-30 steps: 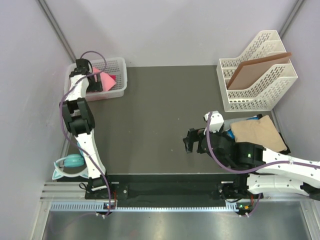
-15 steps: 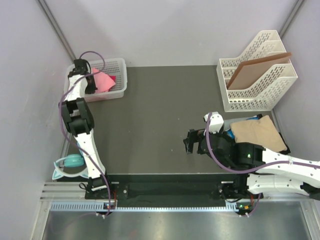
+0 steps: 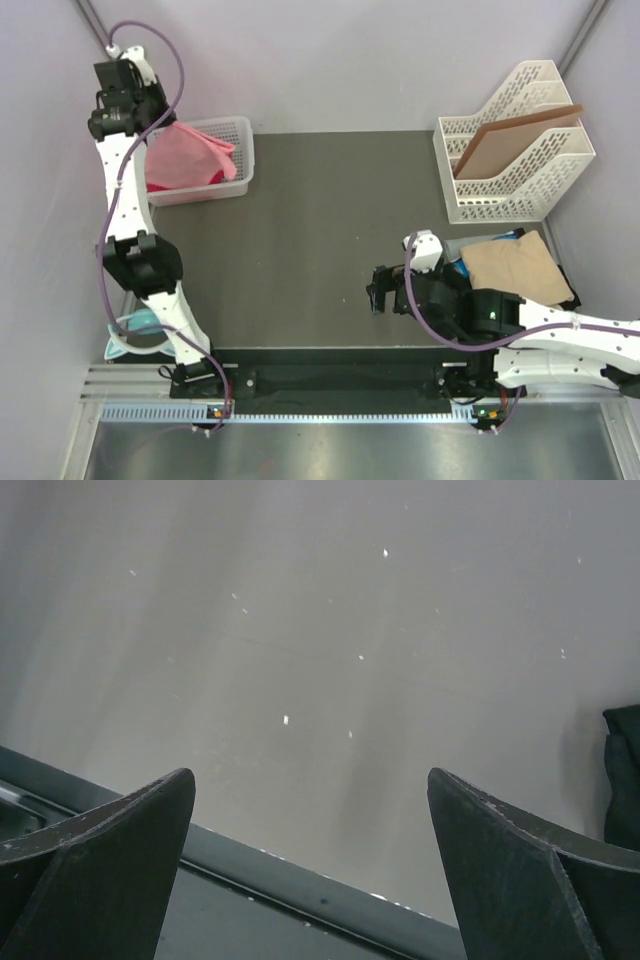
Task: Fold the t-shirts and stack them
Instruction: Move the tshirt to the center of the board
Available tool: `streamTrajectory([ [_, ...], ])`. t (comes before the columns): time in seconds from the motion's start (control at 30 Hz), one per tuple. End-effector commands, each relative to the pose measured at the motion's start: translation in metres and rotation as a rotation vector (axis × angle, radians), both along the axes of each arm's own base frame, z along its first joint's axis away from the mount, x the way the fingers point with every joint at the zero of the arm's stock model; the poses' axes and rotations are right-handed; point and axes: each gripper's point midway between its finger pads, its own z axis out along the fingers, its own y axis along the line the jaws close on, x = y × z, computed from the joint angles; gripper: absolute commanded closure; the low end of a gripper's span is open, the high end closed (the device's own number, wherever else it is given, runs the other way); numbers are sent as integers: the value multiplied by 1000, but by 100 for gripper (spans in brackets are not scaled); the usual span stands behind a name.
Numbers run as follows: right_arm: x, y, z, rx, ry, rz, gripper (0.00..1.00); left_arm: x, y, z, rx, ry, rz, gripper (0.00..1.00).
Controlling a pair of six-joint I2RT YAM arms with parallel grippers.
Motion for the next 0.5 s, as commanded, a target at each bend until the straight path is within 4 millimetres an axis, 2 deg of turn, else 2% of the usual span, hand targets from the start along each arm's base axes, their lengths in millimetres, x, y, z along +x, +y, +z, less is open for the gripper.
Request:
streamTrajectory([
  [0.0, -2, 2, -5, 8, -16, 1, 0, -51, -52, 131, -4, -288, -149, 100],
  [0.07, -1, 1, -12, -13, -14, -2, 0, -73, -68, 177, 2, -389, -190, 100],
  [0.13, -1, 0, -18, -29, -11, -4, 0, -107, -87, 228, -7, -519, -253, 100],
  [0.17, -1, 0, -20, -33, -9, -6, 0, -134, -96, 255, 3, -591, -274, 100],
  [0.23, -1, 1, -24, -31, -5, -4, 0, -163, -111, 278, -12, -664, -334, 100],
  [0.27, -2, 0, -24, -27, -5, -5, 0, -196, -123, 305, 4, -753, -378, 100],
  [0.33, -1, -3, -25, -28, -5, -19, 0, -218, -139, 312, -29, -776, -449, 100],
  [0.37, -1, -5, -23, -20, -8, -21, 0, -242, -156, 316, -55, -783, -535, 100],
  [0.47, 1, -19, -15, -2, -22, -67, 0, -268, -176, 302, -105, -729, -649, 100],
])
